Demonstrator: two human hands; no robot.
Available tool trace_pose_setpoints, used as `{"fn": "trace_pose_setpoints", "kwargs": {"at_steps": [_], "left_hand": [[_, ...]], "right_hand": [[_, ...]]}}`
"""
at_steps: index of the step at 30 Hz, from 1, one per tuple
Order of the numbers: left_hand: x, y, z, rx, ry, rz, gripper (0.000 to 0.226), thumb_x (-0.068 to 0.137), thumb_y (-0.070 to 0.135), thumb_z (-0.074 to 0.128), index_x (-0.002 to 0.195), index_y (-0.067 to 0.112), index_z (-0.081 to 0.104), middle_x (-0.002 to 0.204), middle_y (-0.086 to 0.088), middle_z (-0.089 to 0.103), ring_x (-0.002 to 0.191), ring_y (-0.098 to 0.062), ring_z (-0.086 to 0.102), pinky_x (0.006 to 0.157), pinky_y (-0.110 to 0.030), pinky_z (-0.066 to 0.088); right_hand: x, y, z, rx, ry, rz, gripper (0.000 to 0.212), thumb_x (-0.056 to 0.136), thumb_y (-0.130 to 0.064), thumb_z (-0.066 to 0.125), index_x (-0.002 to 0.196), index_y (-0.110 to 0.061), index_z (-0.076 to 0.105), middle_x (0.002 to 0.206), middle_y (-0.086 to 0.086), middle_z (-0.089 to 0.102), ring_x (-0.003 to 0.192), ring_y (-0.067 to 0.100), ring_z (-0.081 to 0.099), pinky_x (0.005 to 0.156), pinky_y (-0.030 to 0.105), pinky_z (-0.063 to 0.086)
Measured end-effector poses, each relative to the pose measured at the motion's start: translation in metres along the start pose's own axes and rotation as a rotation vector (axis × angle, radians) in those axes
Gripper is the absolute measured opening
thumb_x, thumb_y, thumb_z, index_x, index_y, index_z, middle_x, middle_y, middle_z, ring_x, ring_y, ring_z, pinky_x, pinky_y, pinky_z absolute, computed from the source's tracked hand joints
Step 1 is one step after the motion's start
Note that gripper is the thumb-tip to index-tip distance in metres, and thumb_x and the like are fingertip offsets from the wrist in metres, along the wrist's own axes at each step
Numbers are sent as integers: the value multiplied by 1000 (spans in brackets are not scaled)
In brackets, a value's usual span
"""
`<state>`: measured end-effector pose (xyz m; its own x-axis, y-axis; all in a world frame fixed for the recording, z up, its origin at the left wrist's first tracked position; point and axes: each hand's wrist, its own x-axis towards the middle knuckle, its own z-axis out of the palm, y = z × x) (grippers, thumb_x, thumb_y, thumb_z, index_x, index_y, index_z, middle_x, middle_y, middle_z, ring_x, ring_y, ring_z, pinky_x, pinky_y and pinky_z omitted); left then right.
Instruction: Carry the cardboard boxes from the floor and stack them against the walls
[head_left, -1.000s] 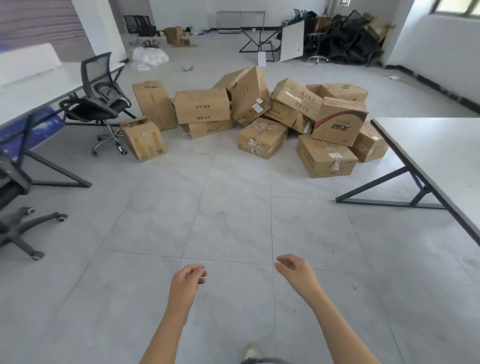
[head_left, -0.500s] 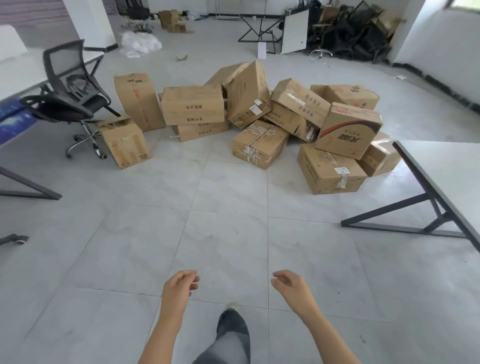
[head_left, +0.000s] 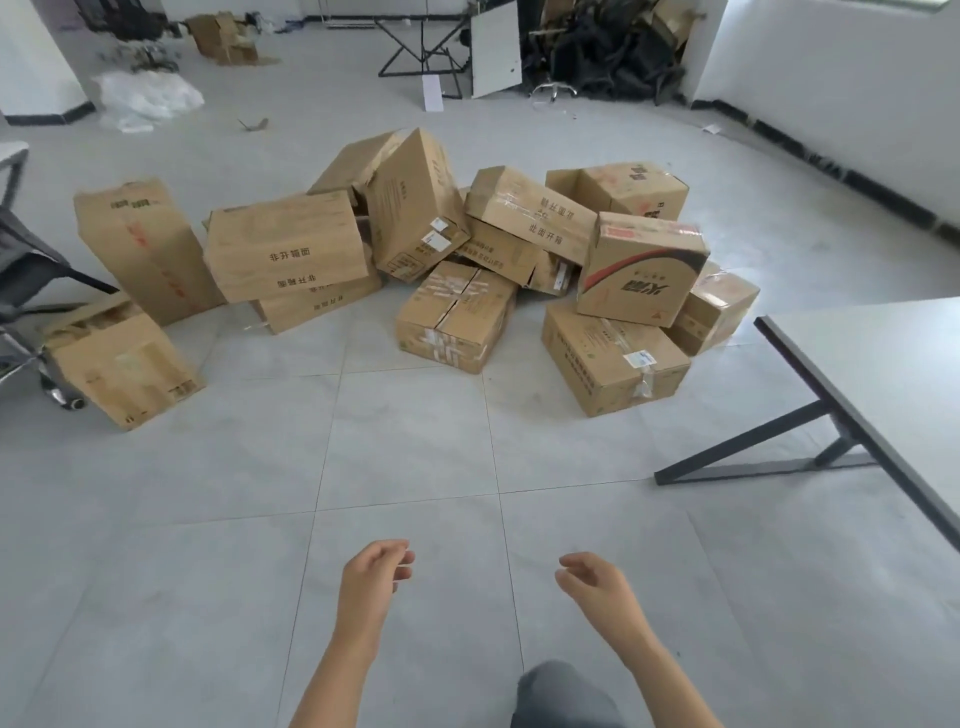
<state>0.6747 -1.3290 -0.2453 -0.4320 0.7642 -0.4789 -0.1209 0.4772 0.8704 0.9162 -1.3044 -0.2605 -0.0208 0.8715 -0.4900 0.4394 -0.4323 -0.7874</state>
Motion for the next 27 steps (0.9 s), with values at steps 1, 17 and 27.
{"fn": "trace_pose_setpoints", "kwargs": {"at_steps": [1, 17, 27], "left_hand": [[14, 5, 13, 10, -9, -7, 17, 92, 6, 53, 80, 9, 65, 81, -8, 65, 72, -21, 58, 68, -27, 41], [195, 132, 217, 42, 9, -3, 16, 92, 8, 53, 81, 8, 64, 83, -9, 65, 74, -20, 58, 68, -27, 43], [351, 199, 269, 3, 100, -56, 14, 93, 9, 52, 85, 7, 63, 86, -10, 65, 77, -22, 59, 69, -27, 43]], "right_hand": [[16, -2, -8, 1, 3, 7, 12, 89, -17, 58, 101, -20, 57, 101, 2, 63, 94, 13, 58, 79, 19, 39], [286, -99, -157, -24, -32, -28, 17, 91, -17, 56, 108, -15, 58, 93, -1, 60, 82, 6, 56, 65, 10, 42], [456, -178, -193, 19, 21, -38, 15, 90, -12, 57, 105, -14, 58, 94, 1, 60, 86, 12, 56, 65, 11, 40]]}}
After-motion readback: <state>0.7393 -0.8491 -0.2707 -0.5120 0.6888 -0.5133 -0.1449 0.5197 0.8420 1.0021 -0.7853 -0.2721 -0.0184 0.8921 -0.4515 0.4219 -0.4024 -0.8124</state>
